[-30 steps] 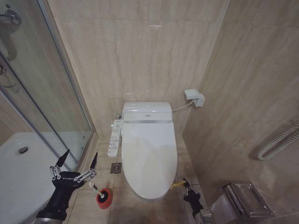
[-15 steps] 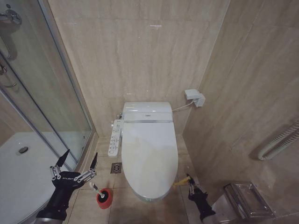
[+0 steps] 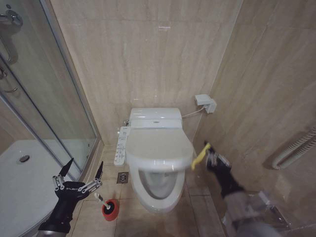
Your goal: Open the toilet lid, clean the toilet bowl with a toilet brush, close the toilet lid, and flush.
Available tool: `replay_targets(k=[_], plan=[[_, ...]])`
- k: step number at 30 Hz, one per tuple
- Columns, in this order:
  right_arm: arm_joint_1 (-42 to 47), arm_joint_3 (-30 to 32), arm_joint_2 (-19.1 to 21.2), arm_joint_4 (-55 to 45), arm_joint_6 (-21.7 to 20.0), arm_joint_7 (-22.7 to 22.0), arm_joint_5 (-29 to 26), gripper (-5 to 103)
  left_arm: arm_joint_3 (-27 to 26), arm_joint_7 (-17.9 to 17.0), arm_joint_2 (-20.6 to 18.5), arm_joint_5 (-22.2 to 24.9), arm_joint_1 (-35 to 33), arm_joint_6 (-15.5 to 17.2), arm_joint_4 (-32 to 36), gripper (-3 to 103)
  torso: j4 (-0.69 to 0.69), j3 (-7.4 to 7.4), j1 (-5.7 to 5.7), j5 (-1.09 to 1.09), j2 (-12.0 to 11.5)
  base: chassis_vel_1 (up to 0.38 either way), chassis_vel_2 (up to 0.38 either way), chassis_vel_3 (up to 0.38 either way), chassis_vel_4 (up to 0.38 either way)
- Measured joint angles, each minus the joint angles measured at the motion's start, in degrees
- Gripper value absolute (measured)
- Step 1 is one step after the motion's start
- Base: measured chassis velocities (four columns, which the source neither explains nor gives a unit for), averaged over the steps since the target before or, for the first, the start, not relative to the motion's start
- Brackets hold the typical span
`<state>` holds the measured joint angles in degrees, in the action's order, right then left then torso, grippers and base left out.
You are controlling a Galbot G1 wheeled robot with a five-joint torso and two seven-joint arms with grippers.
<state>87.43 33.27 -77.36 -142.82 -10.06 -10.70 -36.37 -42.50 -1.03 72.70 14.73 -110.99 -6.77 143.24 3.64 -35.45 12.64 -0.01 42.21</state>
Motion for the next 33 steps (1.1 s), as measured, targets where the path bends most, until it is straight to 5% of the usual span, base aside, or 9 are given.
replay_targets(k=[16, 21, 33], plan=[[-15.51, -1.81, 0.94, 8.05, 1.03, 0.36, -3.25, 1, 0.0, 0.0, 0.0, 0.0, 0.0, 0.0, 0.0, 100, 0.02, 0.0, 0.01, 0.01, 0.0, 0.0, 0.0, 0.0, 0.0], [-24.72, -2.73, -1.65, 15.83, 2.09, -0.15, -3.12, 1, 0.0, 0.01, 0.0, 0.0, 0.0, 0.0, 0.0, 100, 0.02, 0.0, 0.01, 0.0, 0.0, 0.0, 0.0, 0.0, 0.0], [-45.09, -4.8, -2.66, 39.28, 9.41, 6.33, -3.78, 1, 0.0, 0.0, 0.0, 0.0, 0.0, 0.0, 0.0, 100, 0.02, 0.0, 0.01, 0.0, 0.0, 0.0, 0.0, 0.0, 0.0]])
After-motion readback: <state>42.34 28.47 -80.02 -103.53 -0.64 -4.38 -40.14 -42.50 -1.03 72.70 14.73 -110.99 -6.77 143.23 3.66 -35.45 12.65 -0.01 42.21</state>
